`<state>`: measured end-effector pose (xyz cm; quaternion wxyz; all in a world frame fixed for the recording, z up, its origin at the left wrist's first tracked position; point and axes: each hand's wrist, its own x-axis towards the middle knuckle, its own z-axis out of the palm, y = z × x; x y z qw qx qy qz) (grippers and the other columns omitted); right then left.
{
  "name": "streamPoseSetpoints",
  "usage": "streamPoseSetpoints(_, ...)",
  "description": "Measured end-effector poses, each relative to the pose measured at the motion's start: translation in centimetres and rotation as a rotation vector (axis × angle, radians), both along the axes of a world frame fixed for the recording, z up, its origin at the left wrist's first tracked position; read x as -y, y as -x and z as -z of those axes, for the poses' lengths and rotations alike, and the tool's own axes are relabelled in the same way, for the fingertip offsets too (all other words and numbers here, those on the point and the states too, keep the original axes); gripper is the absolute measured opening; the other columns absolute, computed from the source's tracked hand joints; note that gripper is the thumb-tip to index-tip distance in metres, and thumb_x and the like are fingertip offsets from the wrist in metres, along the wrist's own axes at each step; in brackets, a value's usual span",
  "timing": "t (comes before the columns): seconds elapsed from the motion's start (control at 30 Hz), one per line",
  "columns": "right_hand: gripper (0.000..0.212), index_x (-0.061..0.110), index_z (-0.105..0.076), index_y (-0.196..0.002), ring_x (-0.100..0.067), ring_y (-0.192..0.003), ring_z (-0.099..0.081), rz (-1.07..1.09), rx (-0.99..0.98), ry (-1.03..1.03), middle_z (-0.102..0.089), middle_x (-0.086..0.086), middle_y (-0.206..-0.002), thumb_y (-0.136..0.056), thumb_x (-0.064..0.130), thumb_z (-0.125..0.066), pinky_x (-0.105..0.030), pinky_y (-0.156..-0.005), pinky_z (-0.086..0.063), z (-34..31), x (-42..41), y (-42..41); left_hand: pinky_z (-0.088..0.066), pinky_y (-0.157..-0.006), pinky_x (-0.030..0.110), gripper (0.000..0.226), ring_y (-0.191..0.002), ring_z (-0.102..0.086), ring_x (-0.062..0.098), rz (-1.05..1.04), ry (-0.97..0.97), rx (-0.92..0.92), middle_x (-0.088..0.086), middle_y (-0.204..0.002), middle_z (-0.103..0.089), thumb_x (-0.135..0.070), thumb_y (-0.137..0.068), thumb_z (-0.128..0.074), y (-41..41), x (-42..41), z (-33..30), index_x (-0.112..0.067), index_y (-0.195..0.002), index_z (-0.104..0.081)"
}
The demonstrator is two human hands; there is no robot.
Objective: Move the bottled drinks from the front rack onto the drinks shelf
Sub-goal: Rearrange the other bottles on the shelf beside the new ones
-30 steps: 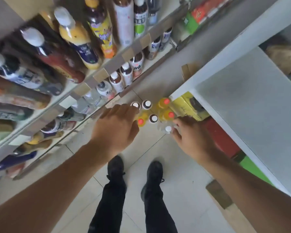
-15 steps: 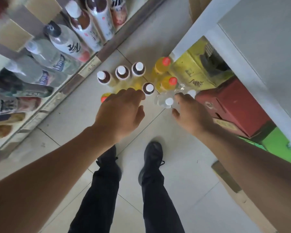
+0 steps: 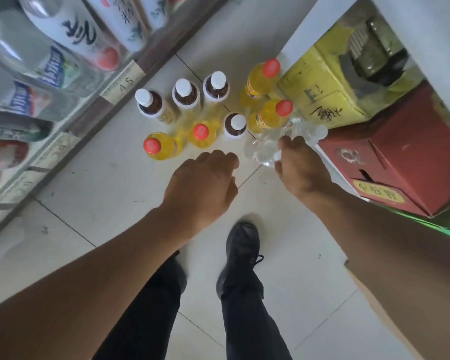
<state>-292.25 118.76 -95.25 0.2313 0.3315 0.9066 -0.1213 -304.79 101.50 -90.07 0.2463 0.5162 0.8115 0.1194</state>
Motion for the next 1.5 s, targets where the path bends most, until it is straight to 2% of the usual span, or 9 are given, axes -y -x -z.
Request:
streamPoseSetpoints(0.5,0.035,0.002,-0.062,-0.106,-0.029,-0.077,-0.062,0.021,-0.503,0.087,-0.063,-0.014,-0.094,-0.077,0.014,-0.078,-0.032,-0.063,-0.051,-26.6,2.5,-1.5,-0.046,-0.076,0.034,0.040,-0.114,-0.054,0.018,-0.003,-0.014,0.068,-0.004,-0.128,-0.054,-0.038,-0.094,-0.055,3.6,-1.0,-19.8,-0.022,-0.131,-0.051)
streamPoseSetpoints(0.63,0.033,0.004,-0.064,-0.105,-0.023,-0.075,-0.059,0.048,-0.629,0.059,-0.061,-0.010,-0.093,-0.079,0.021,-0.075,-0.034,-0.061,-0.051,-36.4,3.3,0.4,-0.035,-0.082,0.023,0.065,-0.122,-0.049,0.015,0.074,-0.112,0.196,-0.004,-0.138,-0.051,-0.039,-0.086,-0.071,4.8,-0.8,-26.1,-0.023,-0.142,-0.044)
streamPoseSetpoints(0.73,0.042,0.007,-0.063,-0.111,-0.019,-0.079,-0.059,0.067,-0.702,0.085,-0.059,-0.007,-0.101,-0.080,0.035,-0.062,-0.028,-0.066,-0.049,-44.1,3.5,2.5,-0.038,-0.105,0.028,0.089,-0.129,-0.045,0.018,0.116,-0.200,0.320,0.003,-0.145,-0.046,-0.035,-0.075,-0.083,6.2,-1.0,-30.7,-0.016,-0.148,-0.036)
streamPoseSetpoints(0.9,0.038,0.012,-0.064,-0.113,-0.006,-0.077,-0.051,-0.004,-0.813,0.043,-0.059,0.000,-0.104,-0.078,0.023,-0.068,-0.010,-0.070,-0.040,-57.4,3.3,5.3,-0.044,-0.105,0.039,0.085,-0.125,-0.053,0.011,-0.017,-0.348,0.550,-0.007,-0.135,-0.056,-0.040,-0.068,-0.086,8.9,-2.1,-40.5,-0.030,-0.139,-0.040)
streamPoseSetpoints(1.0,0.036,0.016,-0.065,-0.114,-0.001,-0.078,-0.053,-0.034,-0.879,0.042,-0.057,0.005,-0.104,-0.079,0.024,-0.068,-0.005,-0.073,-0.039,-64.6,3.7,6.7,-0.044,-0.098,0.020,0.076,-0.111,-0.057,-0.002,-0.064,-0.407,0.489,-0.019,-0.116,-0.062,-0.045,-0.066,-0.087,10.7,-2.2,-47.1,-0.027,-0.130,-0.051)
streamPoseSetpoints(1.2,0.041,0.022,-0.061,-0.126,-0.006,-0.092,-0.060,-0.008,-1.007,0.005,-0.063,0.010,-0.109,-0.086,0.028,-0.067,-0.019,-0.082,-0.049,-77.0,4.7,9.9,-0.049,-0.083,0.015,0.060,-0.094,-0.063,-0.008,-0.187,-0.544,0.504,-0.021,-0.101,-0.070,-0.037,-0.062,-0.091,12.4,-1.1,-59.0,-0.034,-0.113,-0.060)
streamPoseSetpoints(1.3,0.044,0.027,-0.053,-0.135,0.009,-0.098,-0.057,0.051,-1.059,0.059,-0.059,0.024,-0.113,-0.093,0.028,-0.065,-0.008,-0.084,-0.046,-81.2,5.2,10.6,-0.052,-0.082,0.020,0.056,-0.092,-0.067,-0.003,-0.235,-0.621,0.482,-0.020,-0.098,-0.071,-0.044,-0.058,-0.091,12.8,-0.4,-64.0,-0.041,-0.105,-0.059)
streamPoseSetpoints(1.4,0.040,0.032,-0.048,-0.135,0.022,-0.097,-0.051,0.108,-1.111,0.112,-0.055,0.033,-0.108,-0.096,0.029,-0.057,0.003,-0.077,-0.038,-83.8,5.6,10.6,-0.052,-0.078,0.016,0.050,-0.088,-0.067,-0.004,-0.253,-0.692,0.502,-0.021,-0.094,-0.073,-0.027,-0.065,-0.091,13.4,0.2,-68.5,-0.031,-0.106,-0.063)
streamPoseSetpoints(1.5,0.035,0.035,-0.046,-0.130,0.021,-0.099,-0.052,0.159,-1.128,0.195,-0.057,0.031,-0.108,-0.097,0.028,-0.054,0.002,-0.077,-0.039,-84.8,6.3,10.5,-0.052,-0.077,0.018,0.045,-0.088,-0.069,0.001,-0.283,-0.784,0.510,-0.017,-0.095,-0.074,-0.025,-0.067,-0.090,13.7,0.5,-72.4,-0.023,-0.105,-0.067)
